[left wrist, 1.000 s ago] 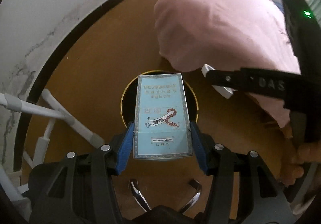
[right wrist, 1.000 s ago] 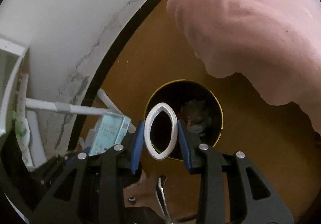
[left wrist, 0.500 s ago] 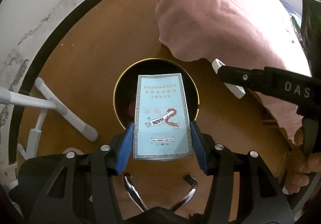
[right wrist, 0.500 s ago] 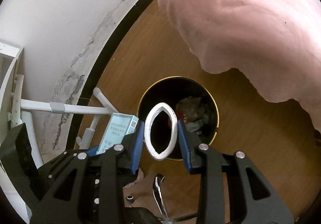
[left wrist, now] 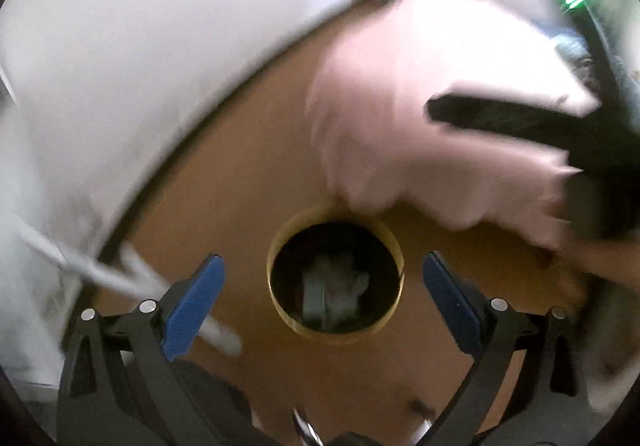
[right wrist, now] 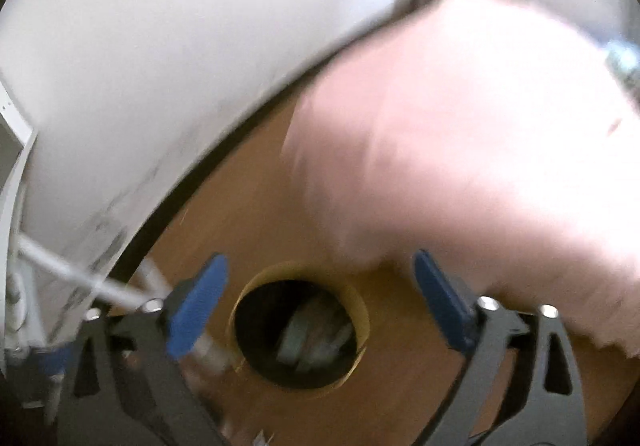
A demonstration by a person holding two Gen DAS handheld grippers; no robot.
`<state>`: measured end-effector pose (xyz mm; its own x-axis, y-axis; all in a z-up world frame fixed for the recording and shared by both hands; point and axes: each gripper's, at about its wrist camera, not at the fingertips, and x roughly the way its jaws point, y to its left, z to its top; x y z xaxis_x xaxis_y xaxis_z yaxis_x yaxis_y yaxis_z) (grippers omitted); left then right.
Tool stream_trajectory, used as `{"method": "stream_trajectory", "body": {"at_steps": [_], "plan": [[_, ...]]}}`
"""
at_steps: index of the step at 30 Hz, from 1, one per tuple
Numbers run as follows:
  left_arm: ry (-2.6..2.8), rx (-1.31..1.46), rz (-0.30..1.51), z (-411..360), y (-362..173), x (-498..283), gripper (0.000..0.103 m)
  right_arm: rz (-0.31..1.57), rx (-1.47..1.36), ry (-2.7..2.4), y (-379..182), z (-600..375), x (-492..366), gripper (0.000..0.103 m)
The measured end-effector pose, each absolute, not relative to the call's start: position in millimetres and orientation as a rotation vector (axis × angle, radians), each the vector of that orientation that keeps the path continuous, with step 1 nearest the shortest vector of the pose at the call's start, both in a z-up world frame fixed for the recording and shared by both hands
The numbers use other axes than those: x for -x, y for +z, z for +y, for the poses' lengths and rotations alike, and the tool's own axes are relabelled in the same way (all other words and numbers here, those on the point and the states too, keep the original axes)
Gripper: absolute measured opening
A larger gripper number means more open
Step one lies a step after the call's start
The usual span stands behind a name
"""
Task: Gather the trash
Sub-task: 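Open both tools over the bin, dropping the light-blue card and white ring, then swing both open tools back to the trash on the desk, then grasp the blue-white snack wrapper with the left tool while the right tool grasps the grey plastic bag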
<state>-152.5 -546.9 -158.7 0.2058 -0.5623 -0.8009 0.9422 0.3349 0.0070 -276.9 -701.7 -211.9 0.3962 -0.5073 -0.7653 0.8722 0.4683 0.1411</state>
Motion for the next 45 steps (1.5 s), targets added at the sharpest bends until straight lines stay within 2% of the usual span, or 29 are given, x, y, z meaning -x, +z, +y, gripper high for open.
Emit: {"method": "stream_trajectory", "body": {"at_steps": [2, 5, 9, 13, 19, 21, 24, 28, 33, 39, 45], "plan": [[-1.16, -0.507, 0.69, -514, -112, 156, 0.096, 0.588, -0.448, -1.044, -179, -686, 287, 0.096], [-1.132, -0.396, 0.578, -459, -60, 140, 0.096, 0.502, -0.367, -1.091, -152, -665, 287, 0.096], [-0.956, -0.253, 0.51, -378, -22, 92, 0.096, 0.451, -0.324, -1.002, -126, -626, 258, 0.096], [-0.727, -0.186, 0.502, -294, -4, 37, 0.096, 0.446, -0.289, -0.811, -97, -577, 195, 0.096], [-0.273, -0.012, 0.539, -85, 12, -64, 0.096, 0.512, -0.272, -0.448, -77, -488, 76, 0.096], [-0.154, -0.046, 0.55, -13, 16, -93, 0.096, 0.545, -0.202, -0.317, -72, -452, 33, 0.096], [-0.143, -0.2, 0.598, 46, 16, -128, 0.096, 0.594, -0.106, -0.128, -67, -408, -23, 0.096], [-0.225, -0.301, 0.697, 81, 9, -183, 0.096, 0.665, 0.014, 0.037, -66, -359, -97, 0.096], [-0.405, -0.309, 0.743, 75, -2, -227, 0.096, 0.711, 0.063, 0.167, -71, -325, -163, 0.096], [-0.542, -0.427, 0.81, 56, -26, -253, 0.096, 0.794, 0.162, 0.34, -82, -298, -215, 0.088], [-0.555, -0.45, 0.885, 50, -42, -281, 0.096, 0.866, 0.108, 0.469, -85, -300, -247, 0.08]]}}
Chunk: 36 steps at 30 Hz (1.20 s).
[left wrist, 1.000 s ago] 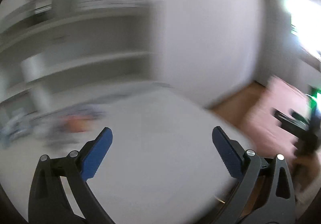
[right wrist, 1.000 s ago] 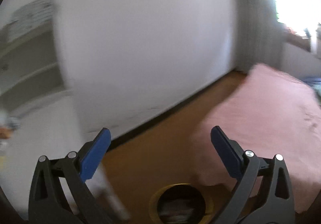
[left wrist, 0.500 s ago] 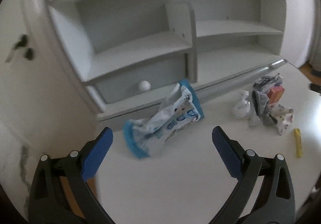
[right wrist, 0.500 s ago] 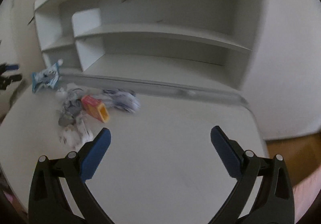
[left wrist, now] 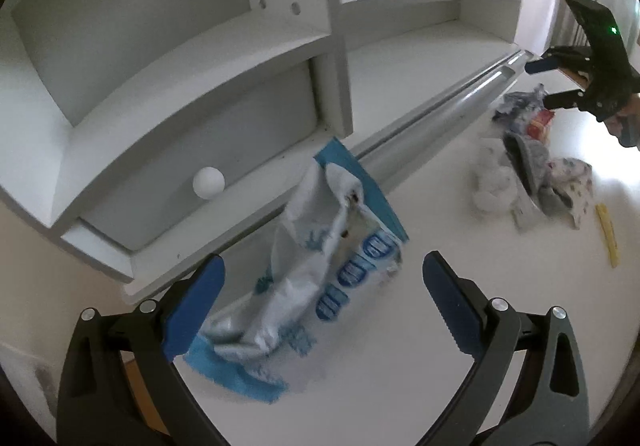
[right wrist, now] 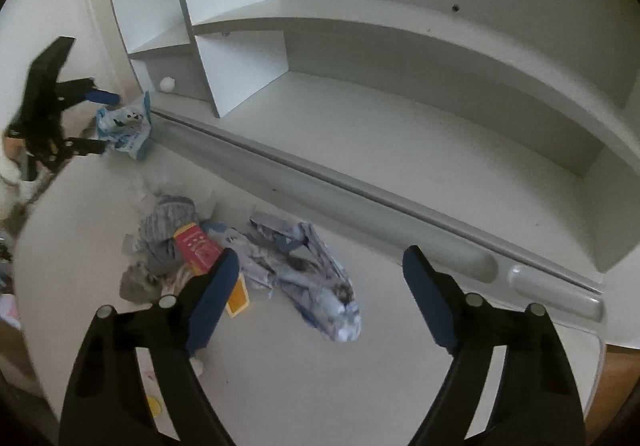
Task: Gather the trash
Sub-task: 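Grasp the blue-white snack wrapper with the left tool while the right tool grasps the grey plastic bag, then carry the snack wrapper and grey bag over the bin with both tools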
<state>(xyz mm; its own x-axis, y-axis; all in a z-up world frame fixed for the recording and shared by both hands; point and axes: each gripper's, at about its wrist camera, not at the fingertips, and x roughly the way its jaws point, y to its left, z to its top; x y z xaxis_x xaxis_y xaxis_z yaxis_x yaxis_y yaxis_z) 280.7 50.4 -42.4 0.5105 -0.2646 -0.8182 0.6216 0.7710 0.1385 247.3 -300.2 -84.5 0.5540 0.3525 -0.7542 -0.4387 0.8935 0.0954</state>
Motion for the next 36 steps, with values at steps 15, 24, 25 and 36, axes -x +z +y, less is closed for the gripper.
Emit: {"method": "stream_trajectory", "body": {"at_steps": [15, 24, 25, 36], "plan": [[-0.505, -0.428, 1.001, 56, -69, -302, 0.06, 1.013, 0.279, 0.628, -102, -287, -258, 0.04], [-0.42, -0.282, 0.967, 80, -42, -279, 0.027, 0.95, 0.208, 0.481, -71, -303, -240, 0.035], [-0.405, -0.248, 0.957, 84, -36, -276, 0.027, 0.942, 0.195, 0.459, -65, -308, -236, 0.035], [-0.521, -0.061, 0.85, 38, 6, -200, 0.027, 0.869, -0.125, 0.276, -63, -373, -132, 0.035]]}}
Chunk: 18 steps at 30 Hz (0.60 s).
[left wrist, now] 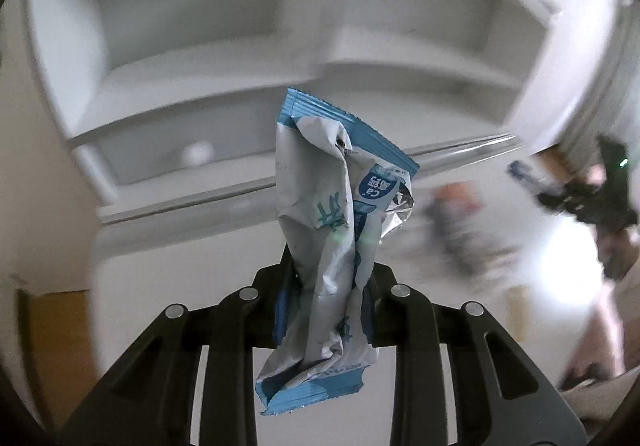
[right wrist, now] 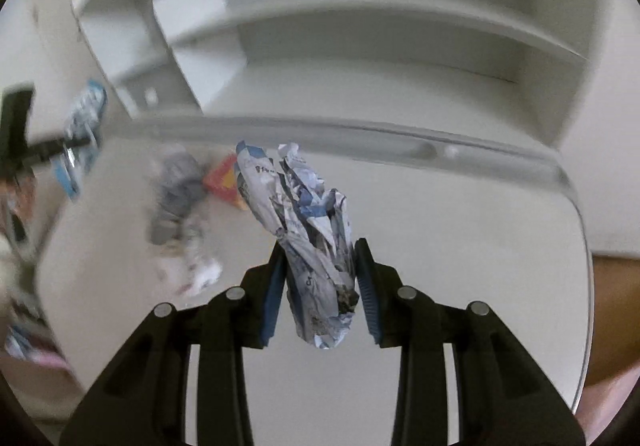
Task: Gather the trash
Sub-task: 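Carry the snack wrapper and grey bag over the bin with both tools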
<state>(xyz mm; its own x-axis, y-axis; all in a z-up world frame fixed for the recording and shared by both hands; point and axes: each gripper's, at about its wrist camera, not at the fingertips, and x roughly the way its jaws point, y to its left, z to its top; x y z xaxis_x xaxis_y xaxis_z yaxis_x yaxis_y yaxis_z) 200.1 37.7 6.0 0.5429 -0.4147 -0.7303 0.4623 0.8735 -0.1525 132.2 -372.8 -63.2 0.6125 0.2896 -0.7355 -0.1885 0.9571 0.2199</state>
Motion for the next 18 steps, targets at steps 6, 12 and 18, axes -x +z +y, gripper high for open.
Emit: {"method": "stream_trajectory", "body": {"at_steps": [6, 12, 18], "plan": [[-0.868, -0.057, 0.723, -104, 46, -114, 0.027, 0.637, -0.441, 0.083, -24, -484, 7, 0.035], [-1.198, -0.126, 0.738, -272, 37, -5, 0.027, 0.575, -0.619, -0.183, -51, -583, 149, 0.035], [-1.336, -0.251, 0.885, -400, -41, 96, 0.027, 0.61, -0.739, -0.334, -114, -639, 237, 0.035]]}}
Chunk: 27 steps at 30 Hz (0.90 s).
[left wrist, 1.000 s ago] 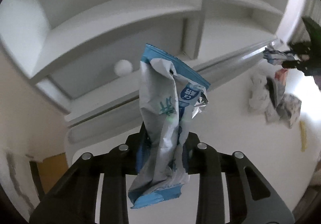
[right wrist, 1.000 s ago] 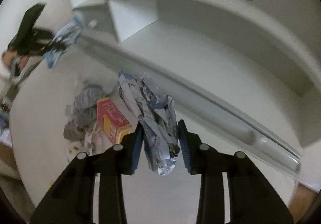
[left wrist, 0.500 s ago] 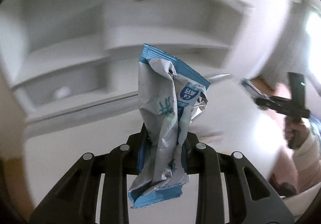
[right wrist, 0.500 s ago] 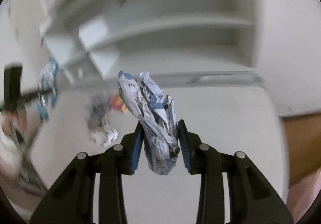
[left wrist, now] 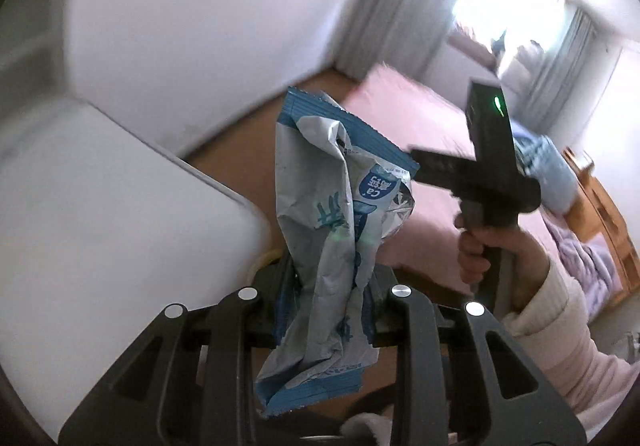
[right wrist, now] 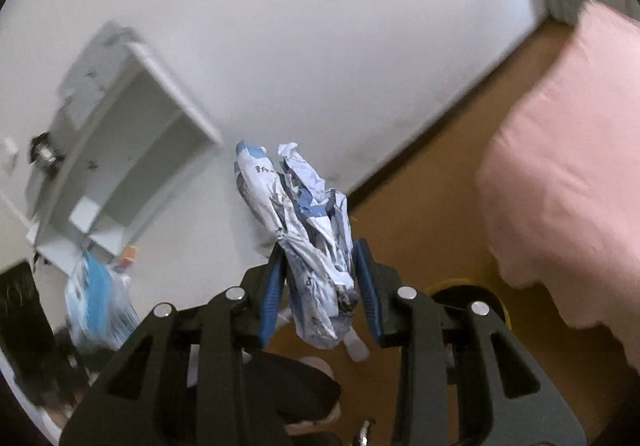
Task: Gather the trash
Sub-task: 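Carry the snack wrapper and grey bag over the bin with both tools, then open both tools over the bin, dropping the wrapper and grey bag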
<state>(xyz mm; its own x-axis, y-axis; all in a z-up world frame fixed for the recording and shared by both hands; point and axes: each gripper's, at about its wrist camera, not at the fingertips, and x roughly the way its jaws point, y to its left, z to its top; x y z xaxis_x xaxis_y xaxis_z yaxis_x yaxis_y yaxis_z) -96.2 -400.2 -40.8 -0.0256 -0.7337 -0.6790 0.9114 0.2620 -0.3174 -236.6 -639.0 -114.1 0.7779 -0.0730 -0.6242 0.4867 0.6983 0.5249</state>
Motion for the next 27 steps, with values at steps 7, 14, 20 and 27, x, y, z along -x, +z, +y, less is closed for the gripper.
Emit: {"method": "stream_trajectory", "body": {"at_steps": [7, 14, 20, 27], "plan": [[-1.185, -0.36, 1.146, -480, -167, 125, 0.027, 0.759, -0.842, -0.417, -214, -664, 267, 0.035], [-1.097, -0.439, 1.234, -533, -210, 139, 0.027, 0.864, -0.894, -0.393, -258, -677, 263, 0.035], [-1.077, -0.401, 1.331, -545, -225, 140, 0.027, 0.858, -0.974, -0.424, -285, -690, 283, 0.035], [-1.058, -0.401, 1.352, -549, -234, 134, 0.027, 0.878, -0.995, -0.407, -292, -688, 276, 0.035]]}}
